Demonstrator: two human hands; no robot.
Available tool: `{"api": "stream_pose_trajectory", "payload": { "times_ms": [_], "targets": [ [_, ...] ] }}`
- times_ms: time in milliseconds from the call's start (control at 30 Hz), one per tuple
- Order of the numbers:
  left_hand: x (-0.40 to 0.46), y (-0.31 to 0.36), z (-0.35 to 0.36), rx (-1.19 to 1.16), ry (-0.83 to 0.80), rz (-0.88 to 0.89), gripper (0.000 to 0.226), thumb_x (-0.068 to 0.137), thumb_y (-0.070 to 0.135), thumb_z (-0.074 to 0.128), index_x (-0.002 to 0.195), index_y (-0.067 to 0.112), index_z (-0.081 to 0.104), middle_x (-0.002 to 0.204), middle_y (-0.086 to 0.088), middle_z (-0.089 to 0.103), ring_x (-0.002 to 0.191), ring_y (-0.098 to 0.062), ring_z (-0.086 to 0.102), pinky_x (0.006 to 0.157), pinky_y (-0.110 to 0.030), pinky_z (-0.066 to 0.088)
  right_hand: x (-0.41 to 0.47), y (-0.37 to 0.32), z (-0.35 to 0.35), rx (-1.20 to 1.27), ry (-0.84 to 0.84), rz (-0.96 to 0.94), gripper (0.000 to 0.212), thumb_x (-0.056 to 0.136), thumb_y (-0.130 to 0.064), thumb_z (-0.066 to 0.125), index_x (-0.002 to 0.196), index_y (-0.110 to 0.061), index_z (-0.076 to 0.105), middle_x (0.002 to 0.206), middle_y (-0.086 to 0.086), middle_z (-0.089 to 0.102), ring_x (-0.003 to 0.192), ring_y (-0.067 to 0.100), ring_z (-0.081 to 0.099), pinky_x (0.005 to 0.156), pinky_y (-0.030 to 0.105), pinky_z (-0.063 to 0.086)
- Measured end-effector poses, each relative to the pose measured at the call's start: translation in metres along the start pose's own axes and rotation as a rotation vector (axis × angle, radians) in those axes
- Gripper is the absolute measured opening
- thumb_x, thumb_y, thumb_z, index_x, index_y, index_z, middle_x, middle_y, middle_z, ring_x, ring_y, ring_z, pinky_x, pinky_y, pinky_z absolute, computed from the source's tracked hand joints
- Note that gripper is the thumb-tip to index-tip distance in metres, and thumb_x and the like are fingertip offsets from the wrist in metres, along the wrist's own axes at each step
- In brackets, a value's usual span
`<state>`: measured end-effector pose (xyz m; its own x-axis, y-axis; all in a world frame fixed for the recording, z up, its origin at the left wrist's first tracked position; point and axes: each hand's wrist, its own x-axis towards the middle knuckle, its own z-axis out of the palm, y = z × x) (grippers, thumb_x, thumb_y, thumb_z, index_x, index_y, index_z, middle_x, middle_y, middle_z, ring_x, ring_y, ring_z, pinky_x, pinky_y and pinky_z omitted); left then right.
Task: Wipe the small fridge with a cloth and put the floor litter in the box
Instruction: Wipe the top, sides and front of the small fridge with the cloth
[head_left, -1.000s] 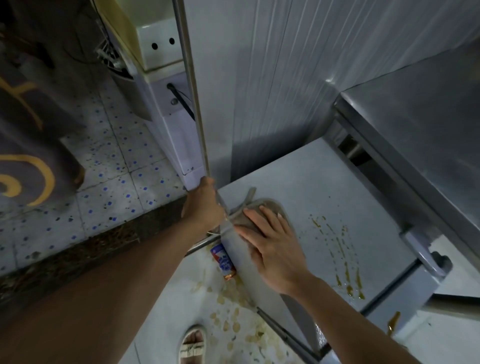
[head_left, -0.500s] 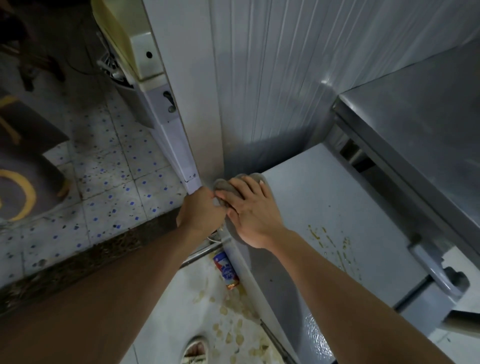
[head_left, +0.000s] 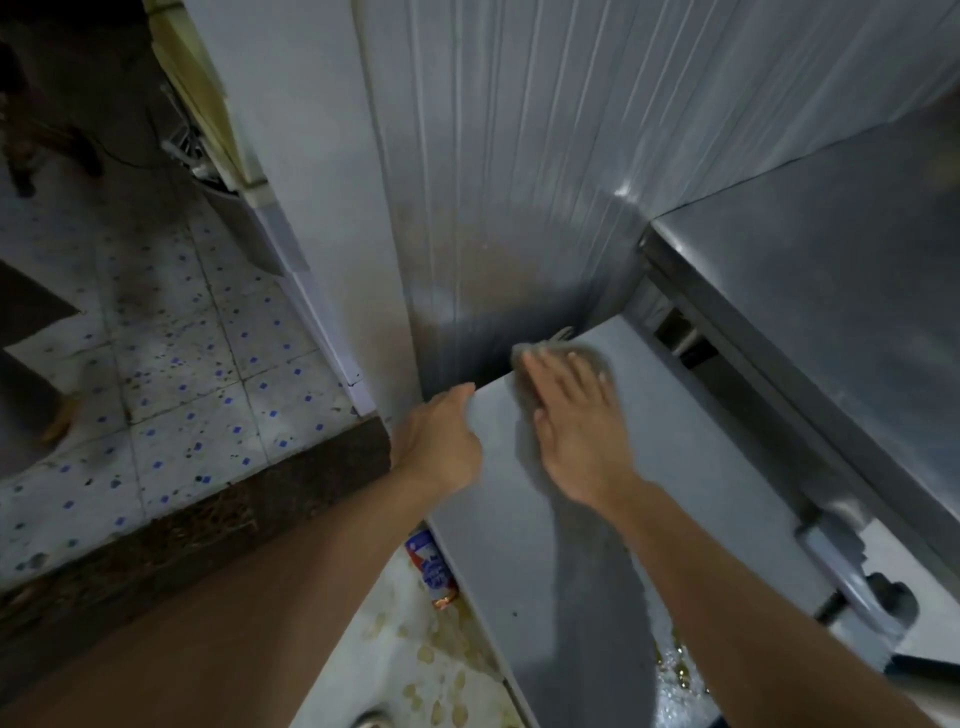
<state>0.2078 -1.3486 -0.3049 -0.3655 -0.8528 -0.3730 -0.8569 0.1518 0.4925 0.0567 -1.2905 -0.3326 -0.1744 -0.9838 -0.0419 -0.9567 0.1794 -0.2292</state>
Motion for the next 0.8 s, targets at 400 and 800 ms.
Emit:
{"api": "stream_pose_trajectory", "payload": {
  "times_ms": [400,800],
  "targets": [
    [0.021,0.005,0.013,0.023,-0.120,-0.101,0.051,0.089,0.016,0.041,0.132,0.038,0.028,0.133,0.001,0.038,0.125,-0.025,0.030,0.106,-0.046,0.018,0.076,0.073,-0.014,0.054,0.018,0.211,0.041,0.092,-0.034,0.031,0.128,-0.024,0.046,0.140,0.002,0.036,0.133,0.030,0.026,0.110,0.049,0.025],
    [0.016,0.011,0.009,0.028,-0.138,-0.130,0.052,0.091,0.016,0.042,0.136,0.037,0.026,0.137,-0.001,0.036,0.125,-0.026,0.029,0.104,-0.045,0.019,-0.027,0.087,-0.014,0.014,0.057,0.418,0.066,0.084,-0.043,0.019,0.148,-0.027,0.023,0.154,0.008,0.021,0.134,0.040,0.028,0.105,0.056,0.031]
  ]
}}
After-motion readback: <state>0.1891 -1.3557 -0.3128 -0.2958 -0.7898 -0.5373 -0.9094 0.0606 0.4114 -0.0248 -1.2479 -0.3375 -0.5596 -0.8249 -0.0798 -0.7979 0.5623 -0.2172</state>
